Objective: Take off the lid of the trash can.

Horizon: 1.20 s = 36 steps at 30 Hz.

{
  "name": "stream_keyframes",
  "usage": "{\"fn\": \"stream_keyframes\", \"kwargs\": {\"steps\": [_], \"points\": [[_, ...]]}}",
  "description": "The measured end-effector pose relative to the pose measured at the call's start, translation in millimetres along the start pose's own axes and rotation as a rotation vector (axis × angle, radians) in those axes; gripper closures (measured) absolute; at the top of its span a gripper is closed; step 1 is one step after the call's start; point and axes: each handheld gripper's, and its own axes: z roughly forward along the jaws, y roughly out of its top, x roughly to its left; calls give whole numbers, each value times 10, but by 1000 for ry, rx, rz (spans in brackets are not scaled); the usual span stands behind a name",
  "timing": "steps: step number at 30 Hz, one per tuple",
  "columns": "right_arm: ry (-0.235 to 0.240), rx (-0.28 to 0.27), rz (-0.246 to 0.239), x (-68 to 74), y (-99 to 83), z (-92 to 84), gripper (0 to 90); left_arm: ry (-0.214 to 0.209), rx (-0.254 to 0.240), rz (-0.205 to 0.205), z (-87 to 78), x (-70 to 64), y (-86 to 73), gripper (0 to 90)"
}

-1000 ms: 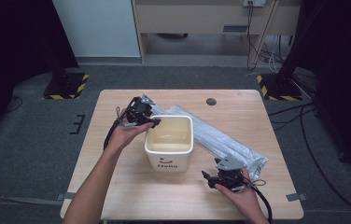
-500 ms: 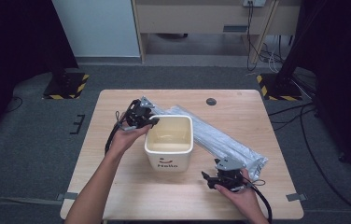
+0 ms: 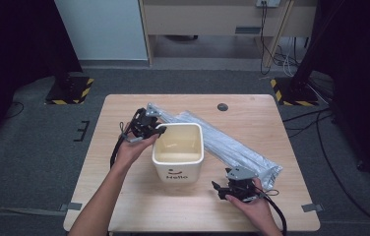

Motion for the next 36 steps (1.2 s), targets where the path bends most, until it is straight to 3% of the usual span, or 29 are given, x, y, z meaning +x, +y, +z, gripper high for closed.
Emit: {"fn": "stream_keyframes", "kwargs": {"steps": [9,12,20,29,36], "points": [[-1,2,3,7,-2,6,267,6,-30,11,-23,-20,-1,705],[-1,3,4,3,-3,5,267,18,-47,-7,-86,-32,14,707],[-2,0,3,0,-1,1,267,16,-78,-2,-225,-22,51,713],[0,2,10,15,-2,7,269,-9,-94,0,-347,18,94,730],[-1,-21,5,17,10,-6,274,-48,-133,-24,-517,67,94,736]]}}
